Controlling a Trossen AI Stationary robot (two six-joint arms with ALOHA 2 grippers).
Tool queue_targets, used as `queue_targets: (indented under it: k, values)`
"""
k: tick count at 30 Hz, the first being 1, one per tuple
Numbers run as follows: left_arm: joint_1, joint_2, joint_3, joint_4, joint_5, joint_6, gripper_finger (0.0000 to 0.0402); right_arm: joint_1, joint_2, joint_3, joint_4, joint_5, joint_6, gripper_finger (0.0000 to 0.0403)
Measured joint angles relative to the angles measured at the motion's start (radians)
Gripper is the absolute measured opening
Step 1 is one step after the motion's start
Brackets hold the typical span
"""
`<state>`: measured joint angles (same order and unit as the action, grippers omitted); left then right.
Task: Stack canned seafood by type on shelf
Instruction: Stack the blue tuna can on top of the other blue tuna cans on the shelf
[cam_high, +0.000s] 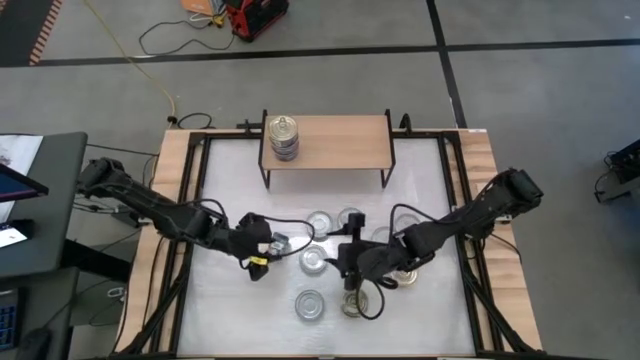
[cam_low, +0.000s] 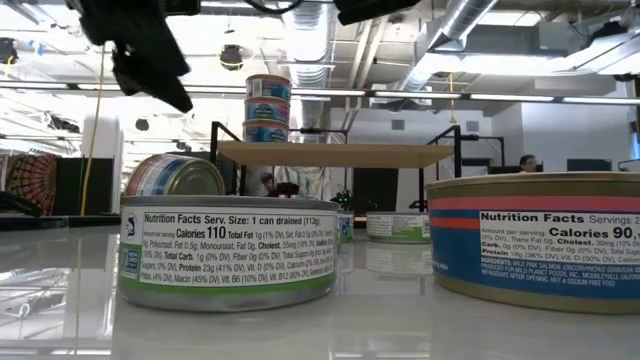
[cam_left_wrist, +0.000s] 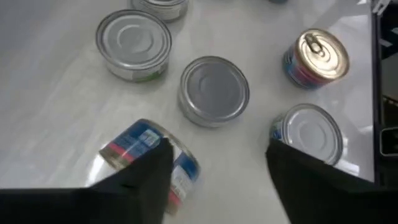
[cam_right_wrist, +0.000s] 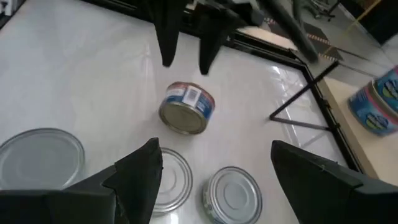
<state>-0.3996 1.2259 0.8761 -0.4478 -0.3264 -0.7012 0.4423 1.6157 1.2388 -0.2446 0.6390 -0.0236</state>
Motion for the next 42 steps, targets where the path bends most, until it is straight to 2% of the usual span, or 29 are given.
queue_targets:
  k: [4, 9, 12, 18, 21, 28, 35, 42]
  values:
    - [-0.015, 0.084, 0.095, -0.039, -0.016, 0.056, 0.0318, -0.018, 0.0, 0.0, -0.011, 0.0, -0.032, 0.033]
    - [-0.055, 0.217, 0.242, -0.245, -0.156, 0.09, 0.0336, -0.057, -0.01, -0.008, -0.097, 0.0, -0.033, 0.033]
    - [-0.061, 0.267, 0.296, -0.369, -0.224, -0.067, 0.0336, -0.093, -0.059, -0.087, -0.053, -0.001, -0.057, 0.033]
    - [-0.059, 0.316, 0.322, -0.459, -0.253, -0.382, 0.0336, -0.15, -0.243, -0.324, 0.222, 0.0, -0.169, 0.033]
    - [-0.056, 0.347, 0.321, -0.511, -0.281, -0.502, 0.0336, -0.158, -0.341, -0.409, 0.295, -0.001, -0.177, 0.033]
    - [-0.012, 0.382, 0.321, -0.5, -0.244, -0.596, 0.0336, -0.124, -0.472, -0.517, 0.339, -0.013, -0.195, 0.033]
    - [0.013, 0.38, 0.321, -0.492, -0.224, -0.648, 0.0336, -0.049, -0.483, -0.557, 0.337, -0.036, -0.204, 0.033]
    - [0.04, 0.38, 0.28, -0.402, -0.198, -0.659, 0.0336, 0.008, -0.477, -0.557, 0.324, -0.062, -0.194, 0.033]
